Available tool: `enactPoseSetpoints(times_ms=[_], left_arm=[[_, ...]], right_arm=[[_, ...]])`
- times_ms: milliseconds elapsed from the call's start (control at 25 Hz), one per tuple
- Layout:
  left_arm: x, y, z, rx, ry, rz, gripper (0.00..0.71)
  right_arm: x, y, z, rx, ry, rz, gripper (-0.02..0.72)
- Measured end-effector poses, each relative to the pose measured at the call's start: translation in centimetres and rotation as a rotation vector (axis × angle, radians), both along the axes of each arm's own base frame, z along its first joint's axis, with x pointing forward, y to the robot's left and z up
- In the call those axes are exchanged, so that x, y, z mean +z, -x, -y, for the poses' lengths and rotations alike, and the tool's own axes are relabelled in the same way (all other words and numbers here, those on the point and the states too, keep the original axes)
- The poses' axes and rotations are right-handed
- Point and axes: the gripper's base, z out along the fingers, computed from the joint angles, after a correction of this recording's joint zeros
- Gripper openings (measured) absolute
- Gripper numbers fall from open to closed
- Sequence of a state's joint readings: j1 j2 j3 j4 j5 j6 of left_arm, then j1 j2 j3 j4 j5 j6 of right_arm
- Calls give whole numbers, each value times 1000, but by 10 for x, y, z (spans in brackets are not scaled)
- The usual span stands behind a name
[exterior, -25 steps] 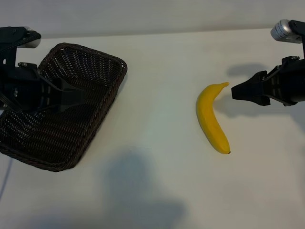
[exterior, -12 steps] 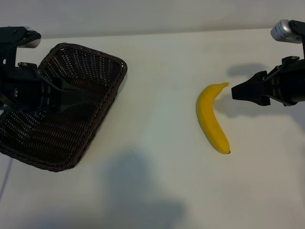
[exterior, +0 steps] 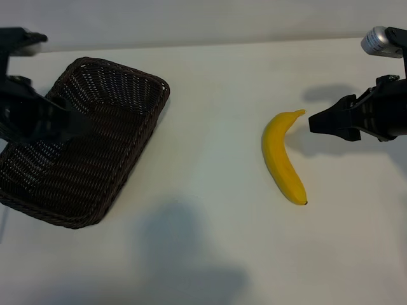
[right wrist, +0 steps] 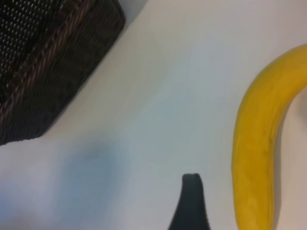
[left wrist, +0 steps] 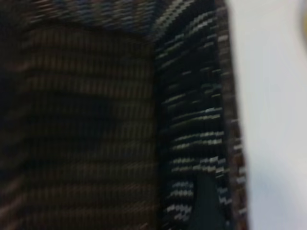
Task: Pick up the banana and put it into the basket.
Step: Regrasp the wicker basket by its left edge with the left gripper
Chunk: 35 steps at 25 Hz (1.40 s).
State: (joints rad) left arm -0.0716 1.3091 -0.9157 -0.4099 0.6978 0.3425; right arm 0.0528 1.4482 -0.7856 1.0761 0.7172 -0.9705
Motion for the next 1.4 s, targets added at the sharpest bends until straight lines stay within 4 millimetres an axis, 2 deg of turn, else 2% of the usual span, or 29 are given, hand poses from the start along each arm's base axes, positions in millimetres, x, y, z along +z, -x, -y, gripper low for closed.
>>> enactPoseSetpoints(times_ms=[120,320,1040,1200,1400], left_arm=[[10,-3,-9,67,-87,-15,529],[8,3,-17,199,-127,-121,529],[4,17,-20,628,-18,-365,529],[3,24,-22,752,-18,-450,529],[5,45,-31,988,-15,-438,529]], right_arm=[[0,0,0,0,0,0,595],[0,0,0,-8,-5,-7,595],[0,0,0,-33,-22,-30,595],[0,0,0,-37,-24,-34,595],[0,0,0,-62,-40,-56,595]])
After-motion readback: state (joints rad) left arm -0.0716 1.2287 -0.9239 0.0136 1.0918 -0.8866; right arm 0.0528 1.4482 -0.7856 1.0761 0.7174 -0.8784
